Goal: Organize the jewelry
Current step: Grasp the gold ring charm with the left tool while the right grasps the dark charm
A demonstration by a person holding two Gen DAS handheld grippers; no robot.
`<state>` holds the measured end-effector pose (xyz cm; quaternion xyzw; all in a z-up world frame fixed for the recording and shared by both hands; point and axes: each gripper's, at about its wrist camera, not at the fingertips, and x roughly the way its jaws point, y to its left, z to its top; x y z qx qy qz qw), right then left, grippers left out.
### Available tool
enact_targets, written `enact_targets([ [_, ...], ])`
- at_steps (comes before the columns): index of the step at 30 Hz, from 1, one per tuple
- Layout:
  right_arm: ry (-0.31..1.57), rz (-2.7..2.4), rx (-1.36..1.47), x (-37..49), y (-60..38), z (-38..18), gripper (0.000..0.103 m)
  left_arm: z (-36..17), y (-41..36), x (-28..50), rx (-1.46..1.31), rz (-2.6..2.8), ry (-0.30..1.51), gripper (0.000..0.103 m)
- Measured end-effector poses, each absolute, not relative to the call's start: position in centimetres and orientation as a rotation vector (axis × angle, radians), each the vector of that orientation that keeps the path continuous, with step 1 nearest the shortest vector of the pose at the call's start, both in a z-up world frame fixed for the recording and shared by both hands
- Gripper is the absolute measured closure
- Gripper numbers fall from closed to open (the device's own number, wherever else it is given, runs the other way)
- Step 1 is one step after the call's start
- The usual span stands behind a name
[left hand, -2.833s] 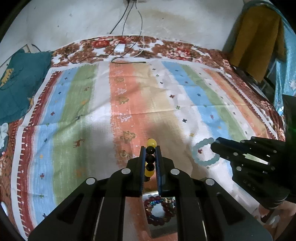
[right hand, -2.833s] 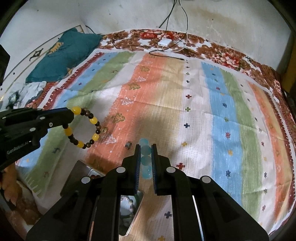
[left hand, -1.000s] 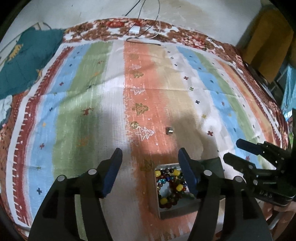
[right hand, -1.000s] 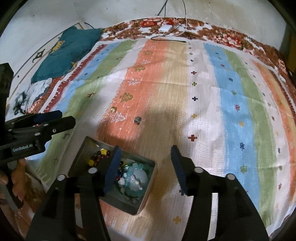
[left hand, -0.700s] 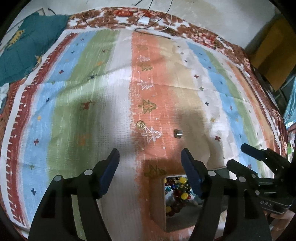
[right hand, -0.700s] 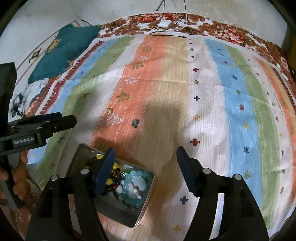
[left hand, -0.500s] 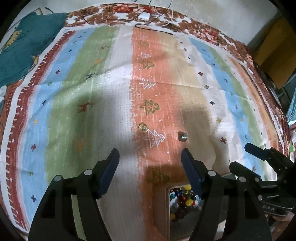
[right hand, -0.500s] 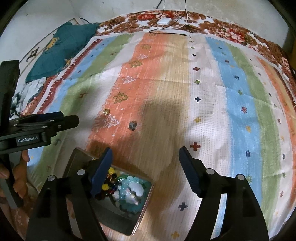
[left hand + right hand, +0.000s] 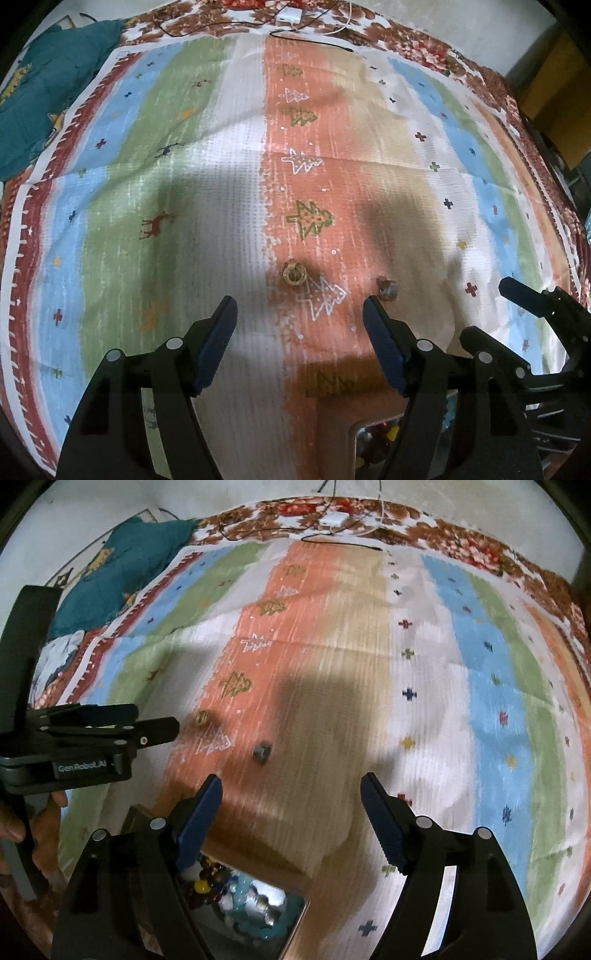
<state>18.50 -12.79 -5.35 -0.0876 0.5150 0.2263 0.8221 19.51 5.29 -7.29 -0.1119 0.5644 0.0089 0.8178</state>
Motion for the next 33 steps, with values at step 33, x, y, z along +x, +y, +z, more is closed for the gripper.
enact_targets([
  [33, 1.208, 0.514, -0.251, 22.5, -8.9, -9.5, 0.026, -11.9, 5.4, 24.3, -0.241, 0.0, 1.324, 0.067],
])
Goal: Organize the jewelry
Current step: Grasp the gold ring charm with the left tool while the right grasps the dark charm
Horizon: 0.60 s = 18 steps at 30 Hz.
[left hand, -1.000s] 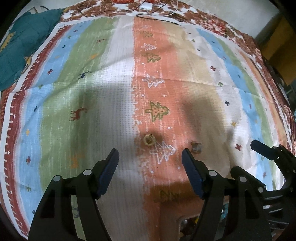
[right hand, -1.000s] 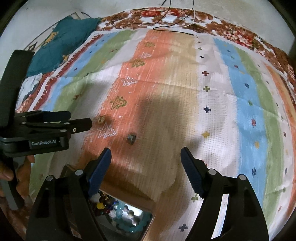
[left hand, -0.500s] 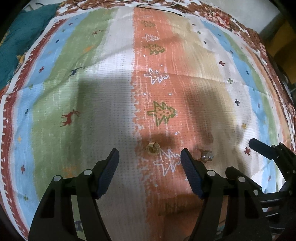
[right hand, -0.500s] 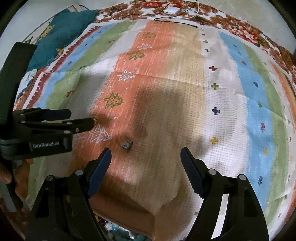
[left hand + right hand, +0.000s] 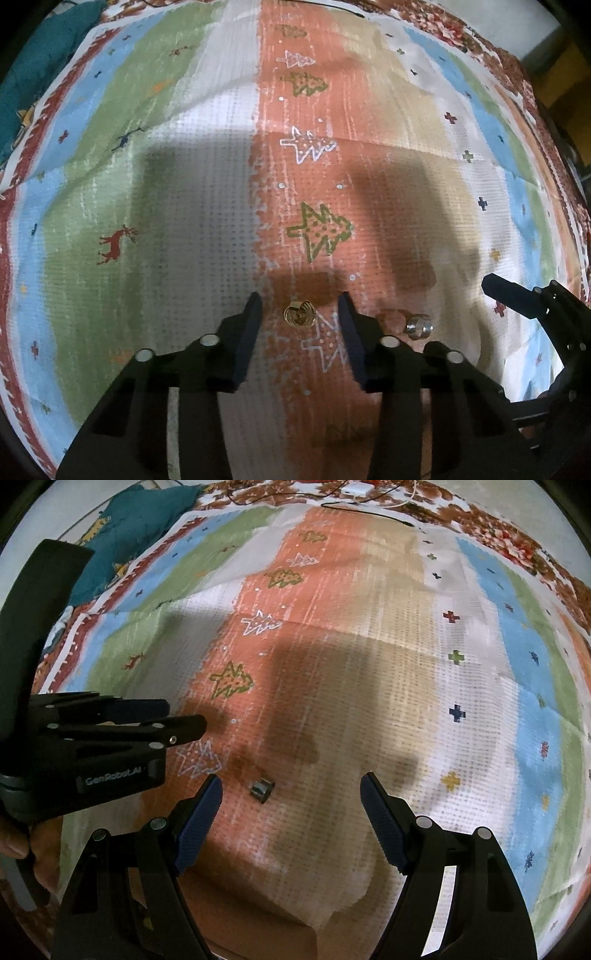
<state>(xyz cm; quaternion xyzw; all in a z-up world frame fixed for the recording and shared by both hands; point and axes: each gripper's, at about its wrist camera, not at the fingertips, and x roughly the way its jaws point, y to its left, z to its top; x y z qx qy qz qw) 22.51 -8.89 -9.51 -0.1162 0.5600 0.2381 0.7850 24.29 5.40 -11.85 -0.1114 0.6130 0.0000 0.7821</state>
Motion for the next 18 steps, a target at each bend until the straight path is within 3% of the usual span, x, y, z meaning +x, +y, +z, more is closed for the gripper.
enact_targets([
  [4, 1.221, 0.518, -0.253, 22.8, -8.7, -9.8, 0.027, -12.1, 5.0, 24.4, -0.229, -0.018, 1.329, 0.069],
  [7, 1.238, 0.52, -0.26, 23.0, -8.5, -10.2, 0.036, -12.2, 5.0, 24.5, -0.223, -0.019, 1.331, 0.07],
  [9, 1.249, 0.522, -0.264, 23.0, -8.4, -10.5, 0.036, -12.3, 4.9, 24.6, -0.211, -0.016, 1.336, 0.072],
  [18, 1.297, 0.535, -0.297, 22.8, -7.9, -11.8, 0.071, -12.7, 4.7, 25.1, -0.195, -0.017, 1.343, 0.085],
])
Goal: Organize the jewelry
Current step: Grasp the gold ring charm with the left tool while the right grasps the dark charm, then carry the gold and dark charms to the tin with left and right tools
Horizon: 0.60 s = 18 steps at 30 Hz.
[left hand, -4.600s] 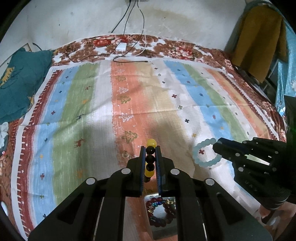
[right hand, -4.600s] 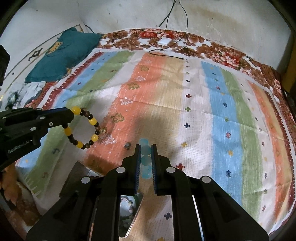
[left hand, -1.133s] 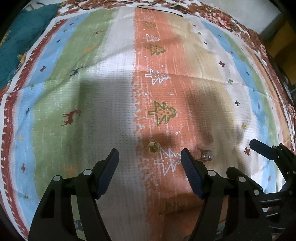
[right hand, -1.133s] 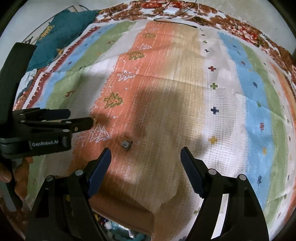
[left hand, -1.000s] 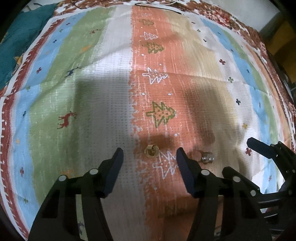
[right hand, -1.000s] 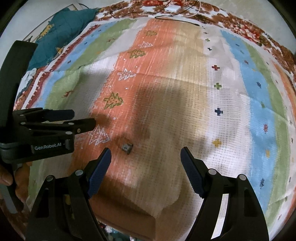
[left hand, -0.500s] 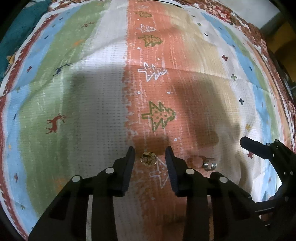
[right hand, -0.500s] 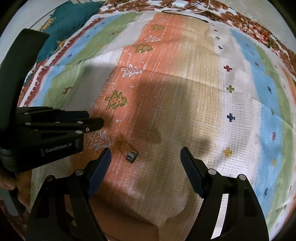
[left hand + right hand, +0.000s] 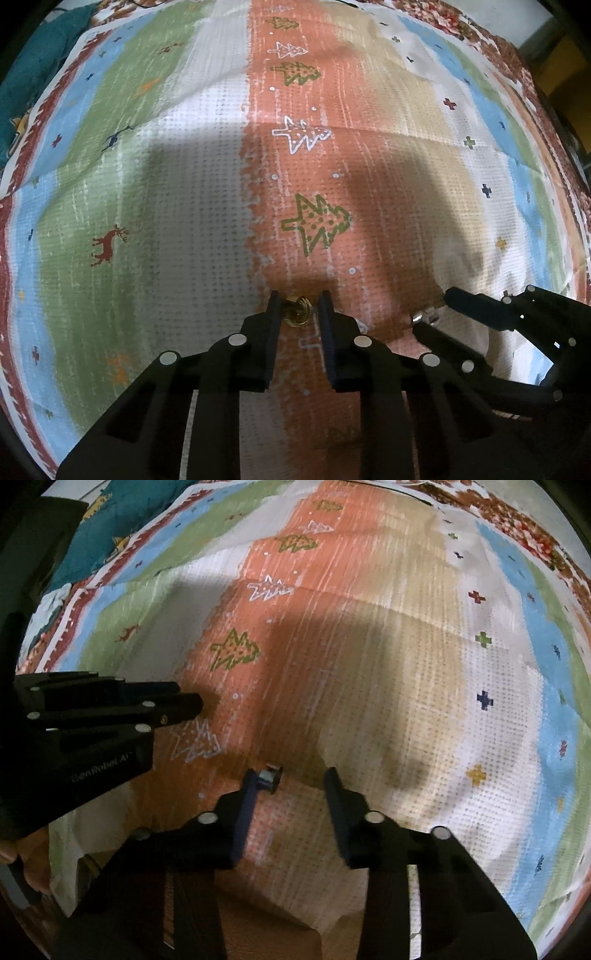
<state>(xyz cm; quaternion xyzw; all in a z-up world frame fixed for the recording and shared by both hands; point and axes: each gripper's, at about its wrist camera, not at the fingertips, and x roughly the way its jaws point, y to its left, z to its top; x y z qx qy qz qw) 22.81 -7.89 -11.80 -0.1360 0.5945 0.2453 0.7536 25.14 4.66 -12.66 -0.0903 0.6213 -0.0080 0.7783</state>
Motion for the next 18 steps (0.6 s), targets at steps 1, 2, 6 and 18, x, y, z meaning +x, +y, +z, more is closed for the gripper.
enact_targets([
  [1, 1.297, 0.534, -0.299, 22.8, -7.9, -11.8, 0.075, -12.7, 4.7, 25.2, -0.197, -0.024, 1.34, 0.088],
  [2, 1.298, 0.533, -0.298, 22.8, -7.9, -11.8, 0.08, -12.6, 4.7, 25.1, -0.203, -0.032, 1.335, 0.088],
  [6, 1.299, 0.538, -0.295, 22.8, -7.8, -11.8, 0.088, -12.6, 4.9, 25.0, -0.201, -0.042, 1.327, 0.088],
  [18, 1.273, 0.559, -0.259, 23.0, -8.7, -10.6, 0.092, -11.3, 4.8, 24.6, -0.197, -0.063, 1.3, 0.088],
])
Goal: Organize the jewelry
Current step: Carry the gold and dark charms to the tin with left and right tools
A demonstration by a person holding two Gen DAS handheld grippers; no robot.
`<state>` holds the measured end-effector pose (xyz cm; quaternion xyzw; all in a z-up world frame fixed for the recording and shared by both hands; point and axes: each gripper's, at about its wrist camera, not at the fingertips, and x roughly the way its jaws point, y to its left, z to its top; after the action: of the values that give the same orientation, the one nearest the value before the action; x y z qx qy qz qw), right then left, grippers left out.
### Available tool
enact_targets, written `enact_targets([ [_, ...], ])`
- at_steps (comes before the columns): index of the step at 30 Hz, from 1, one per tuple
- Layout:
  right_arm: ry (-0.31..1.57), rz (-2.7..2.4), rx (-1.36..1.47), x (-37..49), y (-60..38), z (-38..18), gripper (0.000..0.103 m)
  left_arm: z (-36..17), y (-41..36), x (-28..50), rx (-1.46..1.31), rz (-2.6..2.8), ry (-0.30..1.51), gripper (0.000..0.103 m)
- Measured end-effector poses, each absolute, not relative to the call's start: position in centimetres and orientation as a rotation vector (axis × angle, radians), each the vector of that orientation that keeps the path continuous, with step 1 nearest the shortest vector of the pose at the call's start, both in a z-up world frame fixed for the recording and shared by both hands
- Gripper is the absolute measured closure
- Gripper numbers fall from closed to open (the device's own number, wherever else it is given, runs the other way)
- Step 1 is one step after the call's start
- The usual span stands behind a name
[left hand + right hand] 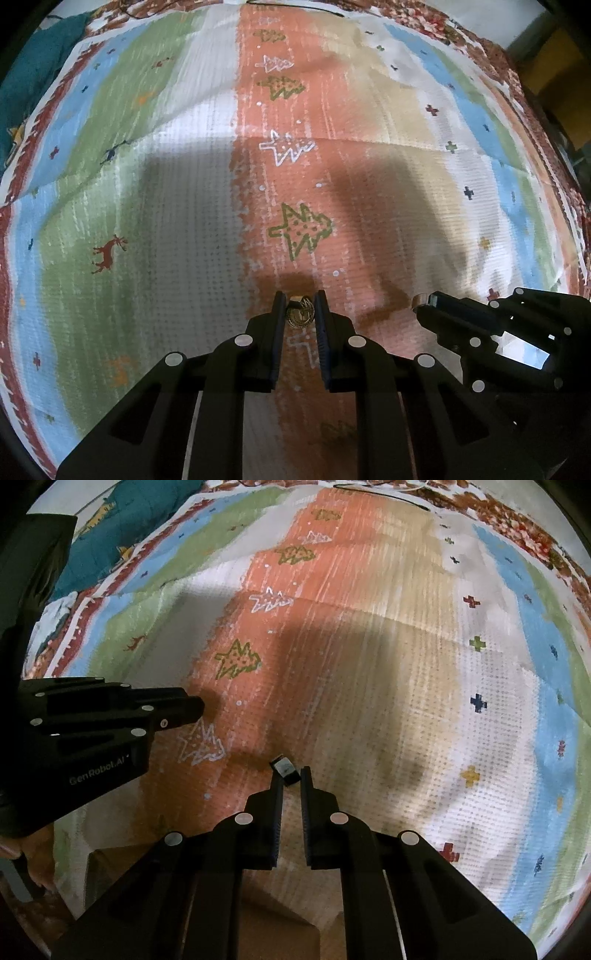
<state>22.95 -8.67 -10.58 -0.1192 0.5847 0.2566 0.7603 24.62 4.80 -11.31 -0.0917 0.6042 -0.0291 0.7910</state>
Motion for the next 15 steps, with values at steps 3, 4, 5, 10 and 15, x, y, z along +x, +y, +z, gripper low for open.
enact_targets([
  [3, 1.262, 0.559, -0.254, 22.8, -9.1, -10.1, 0.093, -10.9, 4.9, 24.2, -0.202, -0.063, 1.292, 0.088],
  [4, 1.259, 0.557, -0.253, 22.8, -9.3, -9.9, 0.092, -10.7, 4.9, 24.1, -0.201, -0.064, 1.29, 0.088],
  [5, 1.257, 0.557, -0.252, 22.7, -9.3, -9.8, 0.093, -10.6, 4.8, 23.9, -0.199, -0.066, 1.288, 0.088],
  [10, 1.241, 0.546, -0.243, 22.5, -9.9, -9.2, 0.093, -9.7, 4.4, 23.3, -0.196, -0.075, 1.265, 0.088],
  [15, 1.224, 0.535, -0.242, 21.8, -10.3, -8.7, 0.093, -8.8, 4.3, 22.6, -0.221, -0.093, 1.248, 0.088],
])
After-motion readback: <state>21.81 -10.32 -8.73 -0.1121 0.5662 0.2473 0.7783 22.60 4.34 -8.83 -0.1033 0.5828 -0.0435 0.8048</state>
